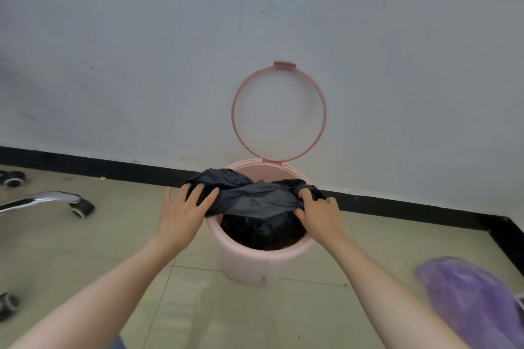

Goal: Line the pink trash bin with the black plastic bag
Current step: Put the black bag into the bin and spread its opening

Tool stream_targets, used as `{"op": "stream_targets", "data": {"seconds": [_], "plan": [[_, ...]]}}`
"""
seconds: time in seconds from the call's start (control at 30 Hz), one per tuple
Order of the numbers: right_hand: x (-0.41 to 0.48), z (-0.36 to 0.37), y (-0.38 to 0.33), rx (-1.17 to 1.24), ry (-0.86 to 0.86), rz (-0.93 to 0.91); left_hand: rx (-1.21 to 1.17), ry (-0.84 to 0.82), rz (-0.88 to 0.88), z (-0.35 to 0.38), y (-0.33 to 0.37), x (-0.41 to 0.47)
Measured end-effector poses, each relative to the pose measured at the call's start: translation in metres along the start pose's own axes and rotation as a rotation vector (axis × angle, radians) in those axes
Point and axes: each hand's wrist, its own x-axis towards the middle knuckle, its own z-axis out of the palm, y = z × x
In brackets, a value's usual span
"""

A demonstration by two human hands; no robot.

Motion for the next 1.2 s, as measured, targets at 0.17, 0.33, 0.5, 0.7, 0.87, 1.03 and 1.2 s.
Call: {"op": "stream_targets", "data": {"seconds": [0.17,0.33,0.5,0.7,0.87,1.03,1.2], "plan": [[-0.008,-0.005,-0.004,-0.027,0.099,-0.091,-0.015,0.205,0.206,-0.001,-0.011,0.0],[-0.024,0.0,-0.023,0.131,0.139,-0.154,-0.133,0.29,0.159,0.002,0.005,-0.003],[-0.031,-0.022,-0.048,0.853,0.056,0.209,-0.117,0.118,0.032,-0.008,0.031,0.005],[-0.047,-0.032,-0.05,0.745,0.015,0.165,-0.218,0.36,0.0,0.001,0.021,-0.003],[-0.049,-0.029,-0.055,0.699,0.053,0.148,-0.203,0.446,0.08,0.003,0.027,-0.013],[-0.06,-0.032,-0.056,0.692,-0.084,0.058,-0.271,0.58,0.078,0.011,0.022,-0.006],[-0.07,-0.032,-0.042,0.343,-0.192,-0.076,-0.264,0.596,0.371,0.016,-0.019,-0.003]]}}
